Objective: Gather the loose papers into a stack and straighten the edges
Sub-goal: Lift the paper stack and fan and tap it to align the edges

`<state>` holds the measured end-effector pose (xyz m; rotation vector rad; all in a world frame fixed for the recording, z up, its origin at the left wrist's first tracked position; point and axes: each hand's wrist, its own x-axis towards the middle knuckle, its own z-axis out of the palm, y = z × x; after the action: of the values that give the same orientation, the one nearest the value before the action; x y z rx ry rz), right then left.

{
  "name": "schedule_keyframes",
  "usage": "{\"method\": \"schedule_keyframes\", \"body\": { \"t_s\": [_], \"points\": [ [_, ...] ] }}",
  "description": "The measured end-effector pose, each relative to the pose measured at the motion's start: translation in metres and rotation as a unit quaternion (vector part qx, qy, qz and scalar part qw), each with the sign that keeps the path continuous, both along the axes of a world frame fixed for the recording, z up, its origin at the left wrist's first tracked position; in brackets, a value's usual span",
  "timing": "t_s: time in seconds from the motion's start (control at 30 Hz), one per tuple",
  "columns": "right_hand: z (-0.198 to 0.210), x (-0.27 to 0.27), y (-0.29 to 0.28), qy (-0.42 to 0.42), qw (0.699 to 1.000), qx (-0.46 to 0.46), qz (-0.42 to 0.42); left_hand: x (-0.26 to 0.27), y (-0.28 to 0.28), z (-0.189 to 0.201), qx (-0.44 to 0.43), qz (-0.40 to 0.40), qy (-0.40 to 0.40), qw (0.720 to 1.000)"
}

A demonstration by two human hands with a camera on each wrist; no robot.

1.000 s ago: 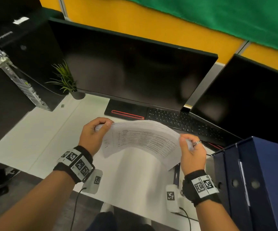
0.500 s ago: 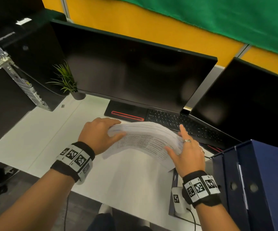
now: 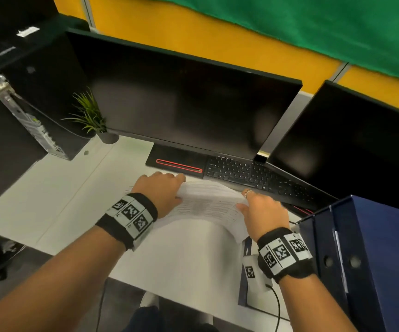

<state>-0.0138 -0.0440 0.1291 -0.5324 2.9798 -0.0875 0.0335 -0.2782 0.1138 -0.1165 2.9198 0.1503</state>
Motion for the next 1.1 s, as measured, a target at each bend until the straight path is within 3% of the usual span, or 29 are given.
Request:
{"method": "schedule_keyframes", "body": {
  "t_s": [0.07,0.13,0.2,0.27,0.33,0.4,0.43,0.47,0.5,0.53,0.57,0.67,0.77,0.83,0.9,1.03,1.1],
  "points": [
    [0.016,0.001,-0.003,0.041,0.999,0.016,0.013,-0.007,0.016,0.004,0.017,-0.027,0.012,0.999],
    [0.033,0.000,-0.004,0.113,0.993,-0.027,0.017,-0.011,0.025,0.010,0.028,-0.022,0.056,0.998],
    [0.043,0.000,0.000,0.210,0.963,-0.171,-0.014,-0.012,0.021,0.017,0.091,0.022,0.118,0.989],
    [0.038,-0.007,0.007,0.260,0.901,-0.331,-0.104,-0.010,0.006,0.019,0.233,0.091,0.153,0.956],
    [0.026,-0.015,0.012,0.164,0.860,-0.441,-0.196,-0.007,-0.011,0.017,0.430,0.145,0.150,0.878],
    [0.009,-0.020,0.011,-0.029,0.799,-0.563,-0.209,-0.005,-0.019,0.016,0.573,0.160,0.118,0.795],
    [0.005,-0.021,0.008,-0.121,0.748,-0.624,-0.190,-0.005,-0.020,0.014,0.608,0.157,0.101,0.772],
    [0.004,-0.022,0.005,-0.191,0.697,-0.669,-0.174,-0.006,-0.019,0.013,0.616,0.156,0.096,0.766],
    [0.004,-0.023,0.001,-0.230,0.657,-0.699,-0.163,-0.007,-0.015,0.010,0.608,0.164,0.105,0.770],
    [0.005,-0.022,-0.001,-0.237,0.639,-0.715,-0.155,-0.008,-0.011,0.008,0.604,0.177,0.127,0.767],
    [0.008,-0.020,-0.003,-0.218,0.639,-0.723,-0.149,-0.008,-0.007,0.004,0.598,0.195,0.161,0.760],
    [0.010,-0.012,-0.002,-0.126,0.694,-0.701,-0.110,-0.003,0.005,-0.012,0.596,0.227,0.240,0.732],
    [-0.017,0.005,-0.005,-0.136,0.723,-0.665,-0.126,0.011,0.011,-0.040,0.548,0.220,0.209,0.779],
    [-0.035,0.013,-0.006,-0.163,0.728,-0.647,-0.159,0.019,0.009,-0.052,0.546,0.217,0.166,0.792],
    [-0.036,0.010,-0.006,-0.152,0.731,-0.645,-0.163,0.022,0.004,-0.049,0.585,0.204,0.163,0.768],
    [-0.024,0.001,-0.009,-0.129,0.716,-0.671,-0.142,0.018,-0.002,-0.022,0.672,0.195,0.189,0.689],
    [-0.020,-0.004,-0.010,-0.126,0.725,-0.666,-0.126,0.016,-0.002,-0.008,0.688,0.153,0.191,0.683]
  ]
}}
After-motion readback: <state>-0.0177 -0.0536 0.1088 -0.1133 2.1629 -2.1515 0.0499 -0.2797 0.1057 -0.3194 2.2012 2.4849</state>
